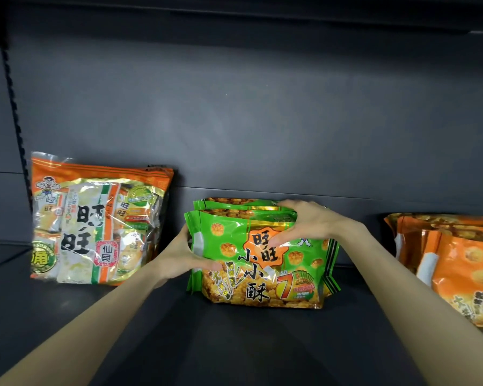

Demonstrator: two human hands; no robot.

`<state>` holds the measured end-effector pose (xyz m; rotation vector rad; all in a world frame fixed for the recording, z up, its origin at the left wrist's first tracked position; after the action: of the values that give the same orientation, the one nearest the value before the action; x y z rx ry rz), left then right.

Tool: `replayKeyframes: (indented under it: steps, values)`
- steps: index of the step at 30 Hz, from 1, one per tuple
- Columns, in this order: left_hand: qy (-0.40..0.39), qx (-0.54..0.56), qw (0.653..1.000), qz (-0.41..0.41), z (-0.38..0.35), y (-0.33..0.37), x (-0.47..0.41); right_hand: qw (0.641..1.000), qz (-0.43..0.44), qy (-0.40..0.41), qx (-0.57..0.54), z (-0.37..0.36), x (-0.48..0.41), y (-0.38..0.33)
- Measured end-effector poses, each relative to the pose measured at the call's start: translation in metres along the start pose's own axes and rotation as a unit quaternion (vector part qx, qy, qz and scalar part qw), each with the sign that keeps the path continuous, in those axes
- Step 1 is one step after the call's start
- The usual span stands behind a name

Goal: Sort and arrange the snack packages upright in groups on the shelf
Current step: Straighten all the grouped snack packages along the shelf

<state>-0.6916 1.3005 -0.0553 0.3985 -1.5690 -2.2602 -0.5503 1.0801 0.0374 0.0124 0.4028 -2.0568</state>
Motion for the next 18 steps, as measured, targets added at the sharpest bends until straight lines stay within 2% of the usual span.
replayKeyframes:
  steps: [18]
  values:
    - [-0.028, 0.029, 0.999, -0.022, 0.023, -0.017, -0.011, 0.999, -0.016, 0.014, -0.032, -0.009, -0.013, -0.021]
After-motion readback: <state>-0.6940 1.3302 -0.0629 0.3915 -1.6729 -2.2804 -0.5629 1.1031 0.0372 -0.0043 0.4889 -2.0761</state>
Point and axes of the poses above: each hand's wrist, its own x-axis away from the middle knuckle, its own z-axis out of the back of the hand, y = z × x, the point moved 3 cm from there along -x, towards the middle knuckle, and after that the axes turned 11 degrees about z, right-handed, at the moved point
